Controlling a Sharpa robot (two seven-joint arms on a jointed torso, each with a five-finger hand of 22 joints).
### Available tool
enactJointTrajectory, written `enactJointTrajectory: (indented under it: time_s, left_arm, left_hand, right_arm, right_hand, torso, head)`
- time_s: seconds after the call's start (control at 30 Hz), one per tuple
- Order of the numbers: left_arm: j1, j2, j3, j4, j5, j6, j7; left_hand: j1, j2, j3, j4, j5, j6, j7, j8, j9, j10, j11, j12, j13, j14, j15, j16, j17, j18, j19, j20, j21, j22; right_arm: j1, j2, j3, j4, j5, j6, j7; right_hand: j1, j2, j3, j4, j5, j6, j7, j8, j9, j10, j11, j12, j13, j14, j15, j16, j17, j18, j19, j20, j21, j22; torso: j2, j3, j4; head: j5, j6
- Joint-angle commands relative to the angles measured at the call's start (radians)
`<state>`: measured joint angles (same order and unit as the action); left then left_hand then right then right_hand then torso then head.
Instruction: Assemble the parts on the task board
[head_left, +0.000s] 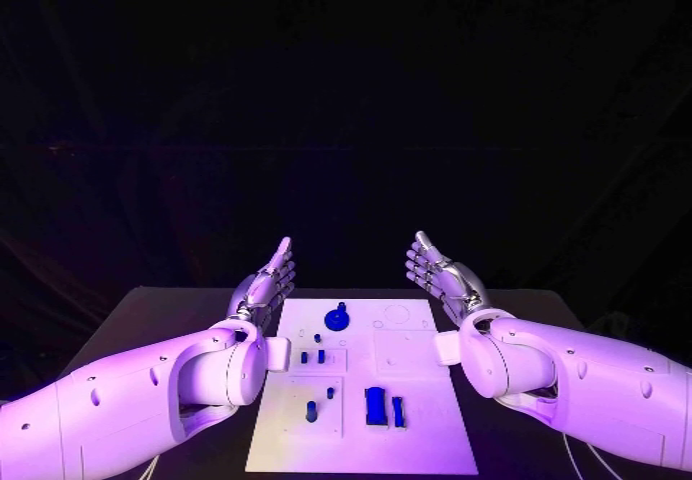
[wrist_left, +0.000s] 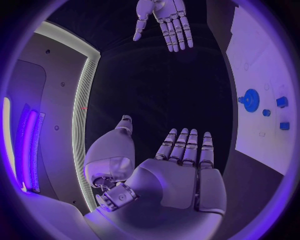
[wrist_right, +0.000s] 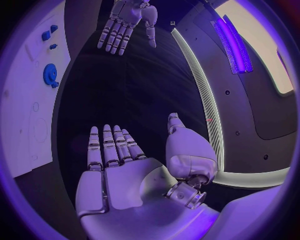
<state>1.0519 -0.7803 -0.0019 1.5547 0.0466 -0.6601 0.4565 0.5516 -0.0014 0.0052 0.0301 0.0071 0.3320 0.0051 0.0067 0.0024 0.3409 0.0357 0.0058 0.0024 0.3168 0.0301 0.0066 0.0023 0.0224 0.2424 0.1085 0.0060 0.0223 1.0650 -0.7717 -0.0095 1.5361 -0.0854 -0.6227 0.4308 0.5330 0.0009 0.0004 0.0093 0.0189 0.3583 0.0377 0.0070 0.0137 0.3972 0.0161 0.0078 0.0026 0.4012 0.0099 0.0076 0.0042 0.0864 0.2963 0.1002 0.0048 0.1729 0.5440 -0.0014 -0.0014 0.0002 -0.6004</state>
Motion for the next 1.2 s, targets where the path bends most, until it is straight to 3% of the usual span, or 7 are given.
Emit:
enactJointTrajectory:
  time_s: [0.03, 0.07, 0.1, 0.47, 0.73, 0.77, 1.2]
  left_arm:
    - [-0.002, 0.000, 0.002, 0.014, -0.046, -0.108, 0.063]
    - [-0.002, 0.000, 0.002, 0.015, -0.047, -0.110, 0.063]
    - [-0.002, 0.000, 0.002, 0.015, -0.047, -0.110, 0.064]
    - [-0.002, 0.000, 0.002, 0.015, -0.047, -0.110, 0.064]
    - [-0.002, 0.000, 0.002, 0.015, -0.047, -0.110, 0.064]
    - [-0.002, 0.000, 0.002, 0.015, -0.047, -0.110, 0.064]
    - [-0.002, 0.000, 0.002, 0.015, -0.047, -0.110, 0.064]
  left_hand:
    - [-0.176, 0.001, -0.005, -0.030, -0.007, -0.106, -0.005, -0.007, -0.002, -0.108, -0.036, -0.006, -0.002, -0.101, -0.030, -0.007, -0.002, -0.022, -0.078, -0.034, -0.006, -0.022]
    - [-0.192, 0.001, -0.005, -0.030, -0.007, -0.115, -0.005, -0.007, -0.002, -0.118, -0.036, -0.006, -0.002, -0.110, -0.030, -0.007, -0.002, -0.022, -0.084, -0.037, -0.006, -0.022]
    - [-0.205, 0.001, -0.005, -0.030, -0.007, -0.123, -0.005, -0.007, -0.002, -0.126, -0.036, -0.006, -0.002, -0.118, -0.030, -0.007, -0.002, -0.022, -0.089, -0.108, -0.006, -0.022]
    - [-0.334, 0.001, -0.005, -0.030, -0.007, -0.201, -0.005, -0.007, -0.002, -0.207, -0.036, -0.006, -0.002, -0.192, -0.030, -0.007, -0.002, -0.022, -0.146, -0.108, -0.006, -0.022]
    - [-0.396, 0.001, -0.005, -0.030, -0.007, -0.238, -0.005, -0.007, -0.002, -0.245, -0.036, -0.006, -0.002, -0.226, -0.030, -0.007, -0.002, -0.022, -0.170, -0.108, -0.006, -0.022]
    - [-0.402, 0.001, -0.005, -0.030, -0.007, -0.240, -0.005, -0.007, -0.002, -0.248, -0.036, -0.006, -0.002, -0.230, -0.030, -0.007, -0.002, -0.022, -0.242, -0.108, -0.006, -0.022]
    - [-0.460, 0.001, -0.005, -0.030, -0.007, -0.332, -0.005, -0.007, -0.002, -0.341, -0.036, -0.006, -0.002, -0.317, -0.030, -0.007, -0.002, -0.022, -0.242, -0.108, -0.006, -0.022]
  right_arm:
    - [-0.011, -0.006, 0.006, 0.025, 0.078, -0.135, 0.083]
    - [-0.013, -0.007, 0.008, 0.029, 0.082, -0.141, 0.086]
    - [-0.014, -0.008, 0.009, 0.032, 0.084, -0.145, 0.088]
    - [-0.015, -0.008, 0.009, 0.034, 0.085, -0.147, 0.089]
    - [-0.015, -0.008, 0.009, 0.034, 0.085, -0.147, 0.089]
    - [-0.015, -0.008, 0.009, 0.034, 0.085, -0.147, 0.089]
    - [-0.015, -0.008, 0.009, 0.034, 0.085, -0.147, 0.089]
  right_hand:
    - [-0.170, -0.001, 0.000, -0.009, -0.019, -0.114, -0.038, -0.007, -0.014, -0.127, -0.016, -0.008, -0.003, -0.128, -0.010, -0.008, -0.004, -0.086, -0.095, -0.100, -0.005, -0.055]
    - [-0.184, -0.001, 0.000, -0.009, -0.019, -0.124, -0.038, -0.007, -0.014, -0.137, -0.016, -0.008, -0.003, -0.138, -0.010, -0.008, -0.004, -0.086, -0.102, -0.100, -0.005, -0.060]
    - [-0.198, -0.001, 0.000, -0.009, -0.019, -0.133, -0.038, -0.007, -0.014, -0.147, -0.016, -0.008, -0.003, -0.149, -0.010, -0.008, -0.004, -0.086, -0.109, -0.100, -0.005, -0.064]
    - [-0.322, -0.001, 0.000, -0.009, -0.019, -0.217, -0.038, -0.007, -0.014, -0.241, -0.016, -0.008, -0.003, -0.243, -0.010, -0.008, -0.004, -0.086, -0.177, -0.100, -0.005, -0.173]
    - [-0.382, -0.001, 0.000, -0.009, -0.019, -0.258, -0.038, -0.007, -0.014, -0.286, -0.016, -0.008, -0.003, -0.288, -0.010, -0.008, -0.004, -0.086, -0.211, -0.100, -0.005, -0.173]
    - [-0.388, -0.001, 0.000, -0.009, -0.019, -0.262, -0.038, -0.007, -0.014, -0.291, -0.016, -0.008, -0.003, -0.293, -0.010, -0.008, -0.004, -0.086, -0.214, -0.100, -0.005, -0.173]
    - [-0.445, -0.001, 0.000, -0.009, -0.019, -0.358, -0.038, -0.007, -0.014, -0.397, -0.016, -0.008, -0.003, -0.401, -0.010, -0.008, -0.004, -0.086, -0.296, -0.100, -0.005, -0.173]
  torso:
    - [0.000, 0.0014, 0.0014]
    - [0.000, 0.0014, 0.0014]
    - [0.000, 0.0014, 0.0014]
    - [0.000, 0.0014, 0.0014]
    - [0.000, 0.0014, 0.0014]
    - [0.000, 0.0014, 0.0014]
    - [0.000, 0.0014, 0.0014]
  head:
    - [0.000, 0.000]
    - [0.000, 0.000]
    - [0.000, 0.000]
    - [0.000, 0.000]
    - [0.000, 0.000]
    - [0.000, 0.000]
    - [0.000, 0.000]
